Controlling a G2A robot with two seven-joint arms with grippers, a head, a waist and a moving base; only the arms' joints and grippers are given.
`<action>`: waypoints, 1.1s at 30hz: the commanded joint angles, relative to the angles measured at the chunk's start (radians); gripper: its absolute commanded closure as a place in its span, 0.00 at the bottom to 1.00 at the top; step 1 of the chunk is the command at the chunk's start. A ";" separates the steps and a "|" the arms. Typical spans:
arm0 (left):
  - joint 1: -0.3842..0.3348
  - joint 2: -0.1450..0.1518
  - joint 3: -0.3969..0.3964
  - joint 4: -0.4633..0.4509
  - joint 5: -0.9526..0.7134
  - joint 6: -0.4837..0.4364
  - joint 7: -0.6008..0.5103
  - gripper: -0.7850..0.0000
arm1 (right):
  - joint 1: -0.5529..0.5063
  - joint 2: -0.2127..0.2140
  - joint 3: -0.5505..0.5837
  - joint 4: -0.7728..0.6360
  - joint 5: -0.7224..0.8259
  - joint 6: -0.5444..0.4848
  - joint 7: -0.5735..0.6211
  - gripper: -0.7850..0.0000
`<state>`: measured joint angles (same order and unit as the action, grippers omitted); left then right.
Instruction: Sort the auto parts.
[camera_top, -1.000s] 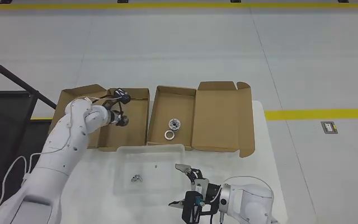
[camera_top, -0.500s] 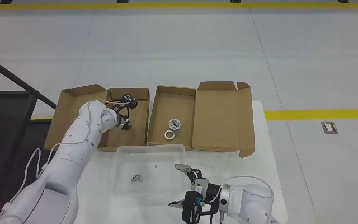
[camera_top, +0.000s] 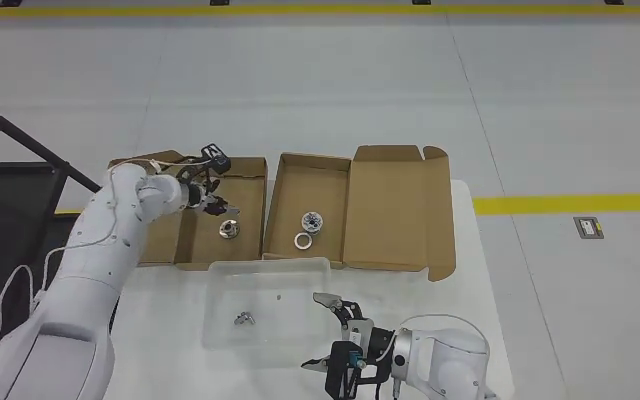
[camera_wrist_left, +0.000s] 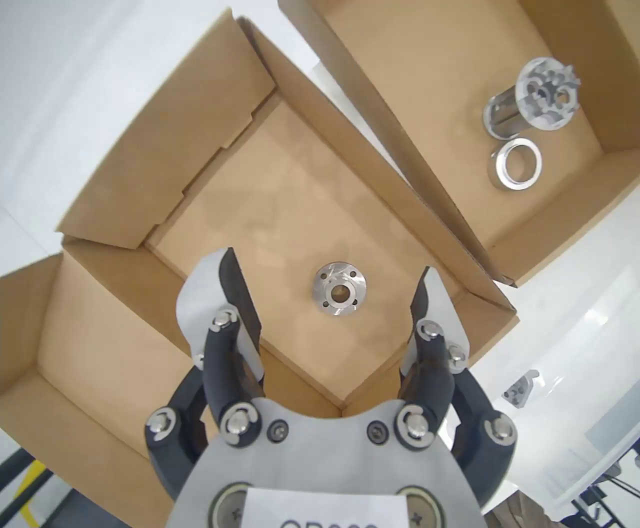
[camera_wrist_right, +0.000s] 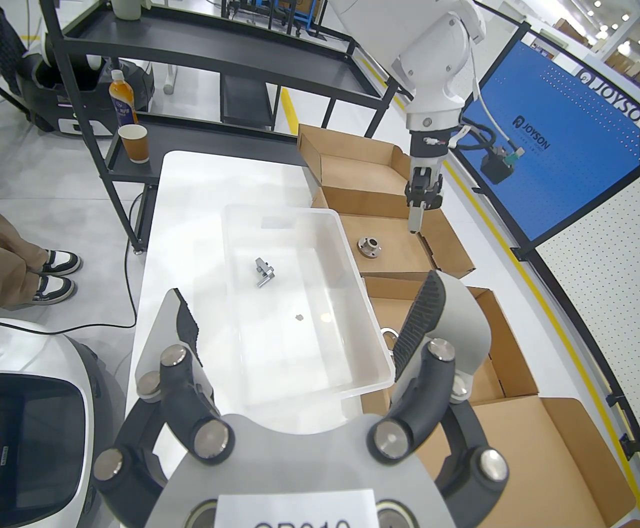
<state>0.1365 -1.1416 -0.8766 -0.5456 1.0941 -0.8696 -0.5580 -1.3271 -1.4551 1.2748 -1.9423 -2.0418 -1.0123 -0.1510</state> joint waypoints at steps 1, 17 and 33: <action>0.052 0.037 -0.045 -0.116 0.002 -0.051 -0.001 0.14 | 0.000 0.000 0.000 0.000 0.000 0.000 0.000 0.00; 0.879 0.290 -0.449 -1.334 -0.104 -0.003 -0.390 0.00 | 0.000 0.000 0.000 0.000 0.000 0.000 0.000 0.00; 0.906 0.292 -0.399 -1.312 -0.012 -0.012 -0.380 0.00 | 0.000 0.000 0.000 0.000 0.000 0.000 0.000 0.00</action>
<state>1.0310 -0.8511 -1.2850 -1.8517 1.0623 -0.8773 -0.9356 -1.3271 -1.4551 1.2748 -1.9423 -2.0418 -1.0123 -0.1510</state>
